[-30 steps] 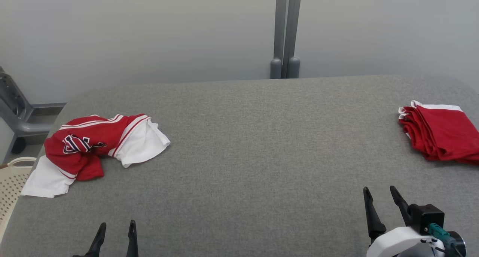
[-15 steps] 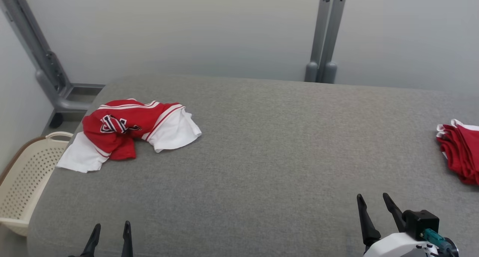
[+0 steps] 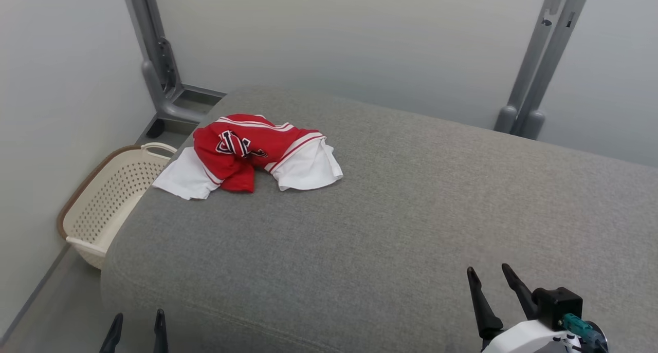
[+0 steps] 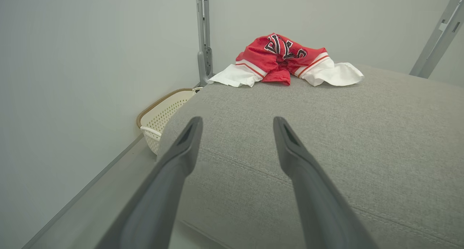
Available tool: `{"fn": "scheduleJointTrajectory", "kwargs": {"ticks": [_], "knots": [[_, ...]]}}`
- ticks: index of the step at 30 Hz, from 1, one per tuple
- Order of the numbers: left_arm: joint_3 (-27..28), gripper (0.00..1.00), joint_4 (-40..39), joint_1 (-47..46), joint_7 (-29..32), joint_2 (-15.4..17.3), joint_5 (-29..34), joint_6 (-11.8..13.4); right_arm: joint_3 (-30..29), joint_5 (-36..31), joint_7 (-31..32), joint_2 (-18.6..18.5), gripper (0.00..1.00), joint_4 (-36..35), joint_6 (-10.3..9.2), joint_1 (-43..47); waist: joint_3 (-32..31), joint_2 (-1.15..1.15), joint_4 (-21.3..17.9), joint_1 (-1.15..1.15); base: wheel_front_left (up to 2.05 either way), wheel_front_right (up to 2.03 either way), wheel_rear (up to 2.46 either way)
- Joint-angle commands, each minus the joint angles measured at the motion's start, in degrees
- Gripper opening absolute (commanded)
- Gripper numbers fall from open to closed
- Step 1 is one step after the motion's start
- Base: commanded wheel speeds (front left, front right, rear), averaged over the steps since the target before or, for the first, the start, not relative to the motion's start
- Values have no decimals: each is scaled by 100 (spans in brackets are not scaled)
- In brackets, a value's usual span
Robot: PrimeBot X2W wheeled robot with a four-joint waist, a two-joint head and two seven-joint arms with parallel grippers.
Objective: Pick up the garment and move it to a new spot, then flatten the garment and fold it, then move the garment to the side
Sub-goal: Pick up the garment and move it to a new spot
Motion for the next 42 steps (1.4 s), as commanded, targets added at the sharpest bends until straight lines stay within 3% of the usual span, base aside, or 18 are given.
{"fn": "scheduleJointTrajectory", "kwargs": {"ticks": [1, 11, 24, 31, 42], "knots": [[10, 100, -5, 91, -20, 35, -15, 16, 32, 70, -11, -14, 100, -39, -9, 0, -40, 0, 297, 0, 0, 0, 0], [43, 100, -35, 129, -18, 77, -88, 83, 135, -115, -11, -16, 100, -55, -9, -42, 14, 0, 538, 0, 0, 0, 0], [-160, 100, 174, -232, 213, 121, -73, 51, 126, -171, -12, -17, 100, -54, -9, 36, 80, 0, 473, 0, 0, 0, 0], [-508, 100, 487, -1131, 833, 237, 143, -13, 155, -320, -12, -16, 100, -115, -9, 47, 264, 0, 465, 0, 0, 0, 0], [-1148, 100, 2082, -3987, 1913, 415, 38, -240, 451, -1121, 452, -16, 100, -987, -9, -525, 1482, 0, 22, 0, 0, 0, 0]]}}
